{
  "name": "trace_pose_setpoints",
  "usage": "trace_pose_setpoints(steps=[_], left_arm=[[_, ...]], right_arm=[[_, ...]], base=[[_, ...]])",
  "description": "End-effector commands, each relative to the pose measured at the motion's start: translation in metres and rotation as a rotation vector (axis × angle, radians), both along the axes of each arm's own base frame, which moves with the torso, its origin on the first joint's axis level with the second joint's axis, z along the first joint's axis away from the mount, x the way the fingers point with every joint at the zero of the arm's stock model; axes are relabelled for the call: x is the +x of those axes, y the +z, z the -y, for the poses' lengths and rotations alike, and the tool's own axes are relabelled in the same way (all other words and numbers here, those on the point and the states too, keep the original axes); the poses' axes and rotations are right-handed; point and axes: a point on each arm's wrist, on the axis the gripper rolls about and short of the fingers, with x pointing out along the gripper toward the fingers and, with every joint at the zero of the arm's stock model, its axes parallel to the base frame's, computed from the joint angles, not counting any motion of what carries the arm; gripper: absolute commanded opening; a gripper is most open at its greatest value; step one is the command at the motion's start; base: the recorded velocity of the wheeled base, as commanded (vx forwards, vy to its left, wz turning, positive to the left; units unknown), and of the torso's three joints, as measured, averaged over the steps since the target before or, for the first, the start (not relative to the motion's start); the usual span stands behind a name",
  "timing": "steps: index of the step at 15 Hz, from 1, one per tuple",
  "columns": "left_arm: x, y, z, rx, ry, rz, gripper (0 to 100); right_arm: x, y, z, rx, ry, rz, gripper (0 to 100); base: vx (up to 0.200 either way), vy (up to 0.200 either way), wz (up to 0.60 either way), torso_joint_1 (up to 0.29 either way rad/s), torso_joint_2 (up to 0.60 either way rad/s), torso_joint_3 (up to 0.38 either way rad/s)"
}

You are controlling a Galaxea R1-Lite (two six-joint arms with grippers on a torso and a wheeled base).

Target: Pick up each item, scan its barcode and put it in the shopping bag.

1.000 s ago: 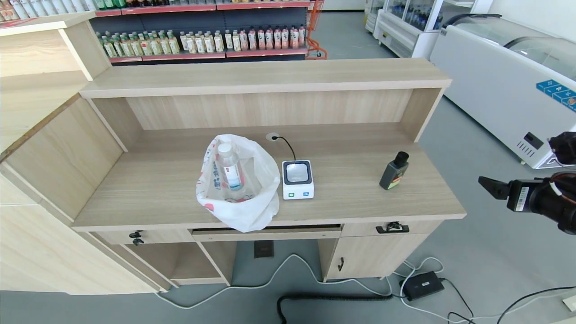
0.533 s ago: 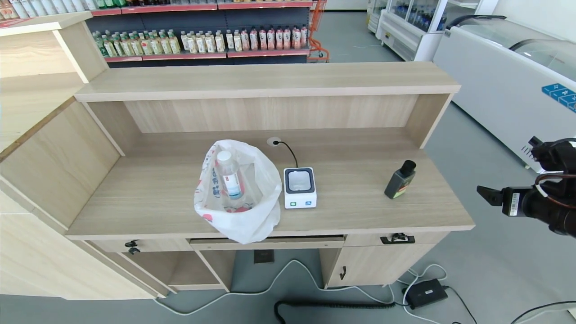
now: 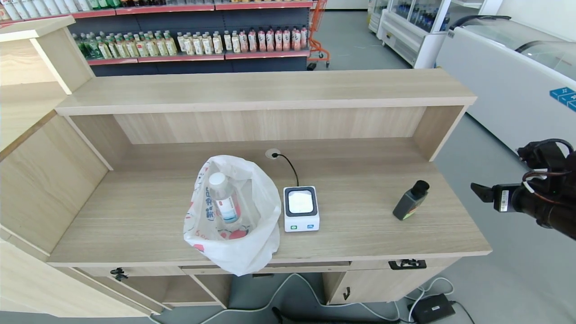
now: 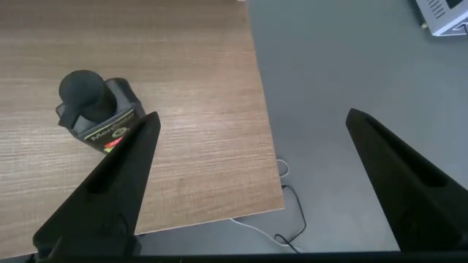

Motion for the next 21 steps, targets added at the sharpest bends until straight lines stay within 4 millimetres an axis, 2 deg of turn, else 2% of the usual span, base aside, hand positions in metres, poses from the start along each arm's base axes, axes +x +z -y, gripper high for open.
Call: trace_pose_setpoints(steps=[1,4,10,17,21], left_arm=[[0.000,0.000,0.000,0.000,0.000,-0.001,100],[0.000,0.000,0.000,0.002,0.000,-0.001,100],[0.000,0.000,0.000,-0.002,0.000,0.002,100],[0.000,0.000,0.000,0.002,0.000,-0.001,100],[0.000,0.000,0.000,0.006,0.000,-0.001,100]], right_arm=[[-0.004,-0.006,0.001,-0.015,-0.001,-0.030,100],[-0.010,-0.018,0.005,-0.057,-0.007,-0.086,100],[-0.007,-0.037,0.010,-0.147,0.016,-0.187,100],[-0.001,-0.045,0.011,-0.171,0.021,-0.177,100],[-0.006,-0.049,0.010,-0.168,0.023,-0.197,100]], base=[[0.000,0.000,0.00,0.000,0.00,0.000],[0.000,0.000,0.00,0.000,0.00,0.000],[0.000,0.000,0.00,0.000,0.00,0.000],[0.000,0.000,0.00,0.000,0.00,0.000],[0.000,-0.200,0.00,0.000,0.00,0.002]])
